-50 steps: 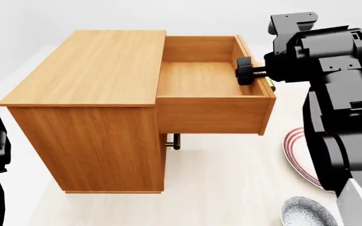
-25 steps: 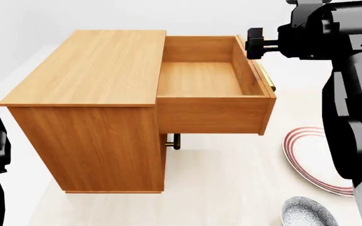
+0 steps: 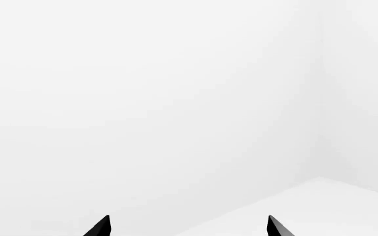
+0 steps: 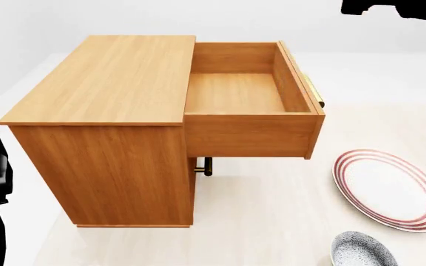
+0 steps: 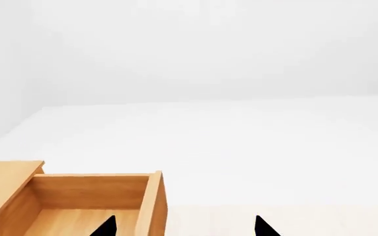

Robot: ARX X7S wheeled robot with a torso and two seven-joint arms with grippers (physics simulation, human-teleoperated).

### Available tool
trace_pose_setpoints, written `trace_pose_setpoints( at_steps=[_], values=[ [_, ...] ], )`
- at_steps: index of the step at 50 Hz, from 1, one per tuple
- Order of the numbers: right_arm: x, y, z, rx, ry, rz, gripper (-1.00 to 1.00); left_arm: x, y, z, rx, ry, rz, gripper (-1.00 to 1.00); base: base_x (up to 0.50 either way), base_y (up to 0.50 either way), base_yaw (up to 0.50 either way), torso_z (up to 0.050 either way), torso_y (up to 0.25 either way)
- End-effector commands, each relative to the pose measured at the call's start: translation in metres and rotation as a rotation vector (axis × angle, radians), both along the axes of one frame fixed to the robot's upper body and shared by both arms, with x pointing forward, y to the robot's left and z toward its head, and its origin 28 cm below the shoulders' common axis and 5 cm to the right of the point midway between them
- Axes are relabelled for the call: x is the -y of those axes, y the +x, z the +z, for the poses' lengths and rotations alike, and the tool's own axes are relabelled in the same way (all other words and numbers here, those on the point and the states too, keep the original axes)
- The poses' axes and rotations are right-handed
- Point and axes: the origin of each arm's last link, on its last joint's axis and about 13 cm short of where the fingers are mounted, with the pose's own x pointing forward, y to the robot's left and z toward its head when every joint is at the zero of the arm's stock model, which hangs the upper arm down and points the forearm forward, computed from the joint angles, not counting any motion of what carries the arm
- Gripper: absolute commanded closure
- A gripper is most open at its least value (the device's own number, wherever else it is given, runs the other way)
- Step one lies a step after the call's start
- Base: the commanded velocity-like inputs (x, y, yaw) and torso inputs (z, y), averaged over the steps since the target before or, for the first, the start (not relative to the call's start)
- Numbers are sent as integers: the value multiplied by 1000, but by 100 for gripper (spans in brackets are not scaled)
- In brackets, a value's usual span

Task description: Open the top drawer of the cabinet and put the bowl in it.

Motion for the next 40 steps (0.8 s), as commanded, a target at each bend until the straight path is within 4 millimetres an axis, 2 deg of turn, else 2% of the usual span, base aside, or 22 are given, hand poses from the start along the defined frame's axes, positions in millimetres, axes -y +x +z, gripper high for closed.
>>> trace_pose_setpoints(
  at_steps=[1, 3, 6, 9, 17, 23, 40],
  values=[
    [42, -77, -24, 56, -17, -152, -100, 0, 0, 0, 0, 4, 0, -100, 0, 0, 0, 0, 0],
    [43, -94, -28, 69, -15, -162, -100, 0, 0, 0, 0, 5, -1, -100, 0, 0, 0, 0, 0],
    [38, -119, -33, 92, -10, -22, -100, 0, 0, 0, 0, 4, -2, -100, 0, 0, 0, 0, 0],
    [41, -137, -40, 69, -10, -24, -100, 0, 0, 0, 0, 6, -4, -100, 0, 0, 0, 0, 0],
    [53, -164, -69, -226, -25, -7, -100, 0, 0, -1, 2, 7, -6, -100, 0, 0, 0, 0, 0],
    [58, -167, -93, -380, -47, 31, -100, 0, 0, -1, 3, 4, -7, -100, 0, 0, 0, 0, 0],
    [61, -148, -143, -604, -81, 51, -100, 0, 0, -1, 6, 9, -11, -100, 0, 0, 0, 0, 0]
  ],
)
